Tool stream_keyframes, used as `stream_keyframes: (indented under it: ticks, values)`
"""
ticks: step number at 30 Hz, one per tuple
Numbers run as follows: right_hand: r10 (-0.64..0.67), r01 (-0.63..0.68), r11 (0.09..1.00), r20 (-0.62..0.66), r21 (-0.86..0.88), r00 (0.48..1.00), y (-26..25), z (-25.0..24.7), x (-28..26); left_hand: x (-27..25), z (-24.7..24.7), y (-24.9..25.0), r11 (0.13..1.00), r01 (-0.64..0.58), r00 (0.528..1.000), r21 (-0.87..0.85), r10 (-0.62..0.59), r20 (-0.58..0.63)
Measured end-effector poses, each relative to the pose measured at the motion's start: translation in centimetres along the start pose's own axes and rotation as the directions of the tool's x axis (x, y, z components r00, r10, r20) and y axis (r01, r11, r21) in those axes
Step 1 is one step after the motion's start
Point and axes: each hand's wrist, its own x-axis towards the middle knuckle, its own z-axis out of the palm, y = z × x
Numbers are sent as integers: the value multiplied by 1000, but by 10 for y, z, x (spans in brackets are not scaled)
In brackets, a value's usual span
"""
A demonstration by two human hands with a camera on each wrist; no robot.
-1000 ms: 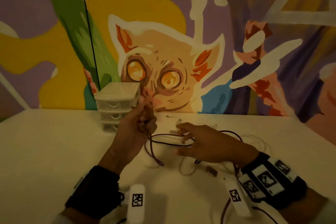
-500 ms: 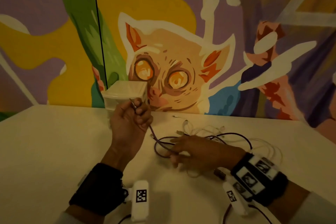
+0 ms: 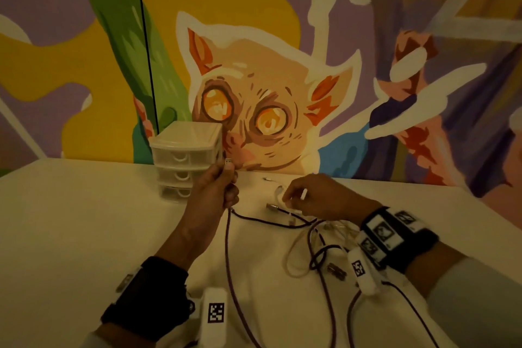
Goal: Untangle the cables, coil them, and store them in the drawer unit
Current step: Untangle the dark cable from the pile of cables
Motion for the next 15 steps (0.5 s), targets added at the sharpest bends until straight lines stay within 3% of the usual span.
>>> stream_keyframes:
  ticks: [3,7,13,15]
  values:
    - [17,1,986,103,-164,995,5,22,25,-1,-2,-6,999,-26,999,33,26,-20]
    - [109,-82,944,69,-319,992,4,36,44,-3,-4,-6,995,-52,999,89,53,0]
    - [182,-169,928,6,-332,983,13,46,44,-6,-6,-5,987,-56,997,151,62,-35]
    - [163,-179,944,-81,-279,983,13,40,40,-9,-5,-6,987,-41,998,157,48,-40]
